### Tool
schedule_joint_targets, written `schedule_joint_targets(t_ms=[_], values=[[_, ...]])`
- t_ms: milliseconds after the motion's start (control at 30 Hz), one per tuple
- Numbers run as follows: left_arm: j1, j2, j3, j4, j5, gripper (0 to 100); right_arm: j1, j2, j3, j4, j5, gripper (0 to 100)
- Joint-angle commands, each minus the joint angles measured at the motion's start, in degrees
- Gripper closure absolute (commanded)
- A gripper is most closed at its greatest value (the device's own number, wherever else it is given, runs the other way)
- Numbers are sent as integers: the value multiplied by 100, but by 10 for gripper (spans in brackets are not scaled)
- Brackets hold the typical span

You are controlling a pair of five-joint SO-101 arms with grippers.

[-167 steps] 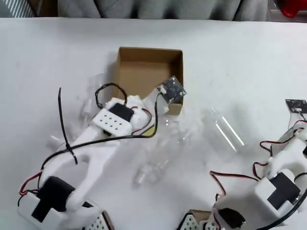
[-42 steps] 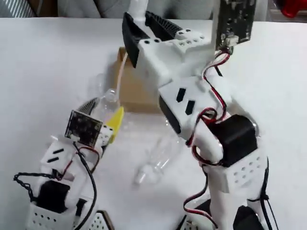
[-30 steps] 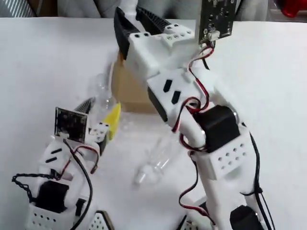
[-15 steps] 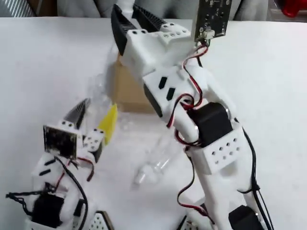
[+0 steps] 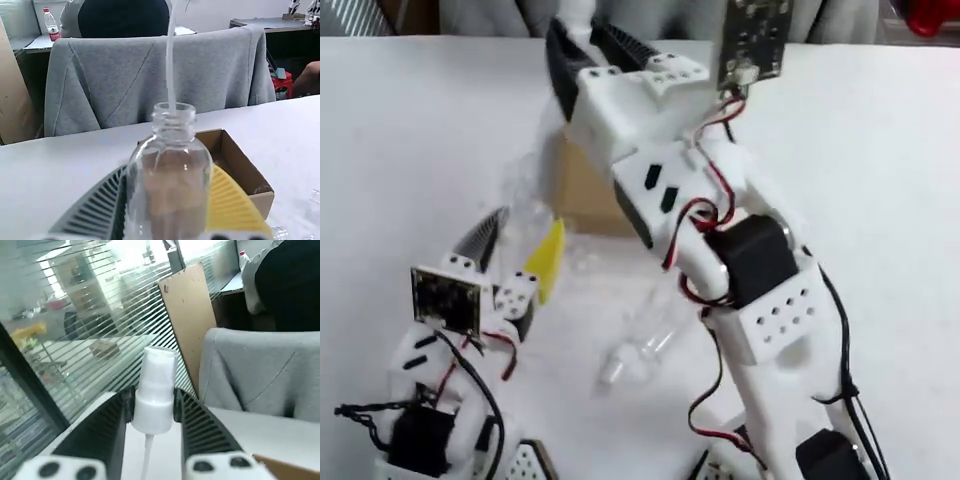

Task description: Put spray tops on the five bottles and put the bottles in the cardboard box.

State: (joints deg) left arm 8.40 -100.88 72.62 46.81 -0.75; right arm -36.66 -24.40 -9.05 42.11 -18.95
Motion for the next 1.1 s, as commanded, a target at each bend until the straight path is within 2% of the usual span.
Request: schedule_joint_targets(t_ms=[0, 200, 400, 567, 767, 933, 1067], values=[[-48, 453, -44, -299, -62, 976, -233, -66, 0, 22, 18, 982], [-57, 998, -62, -598, -62, 976, -470, -31, 0, 268, 26, 982], [-602, 989, -237, -624, -9, 976, -673, 57, 158, 382, 26, 982], [-602, 989, -237, -624, -9, 976, -690, 57, 229, 532, 44, 982], [-611, 989, -237, -624, 0, 976, -1130, 66, 264, 1200, 826, 982], [-602, 998, -237, -607, 0, 976, -1147, 66, 264, 1235, 791, 982], [-646, 998, -237, -624, 0, 976, -1147, 66, 422, 1235, 466, 982]])
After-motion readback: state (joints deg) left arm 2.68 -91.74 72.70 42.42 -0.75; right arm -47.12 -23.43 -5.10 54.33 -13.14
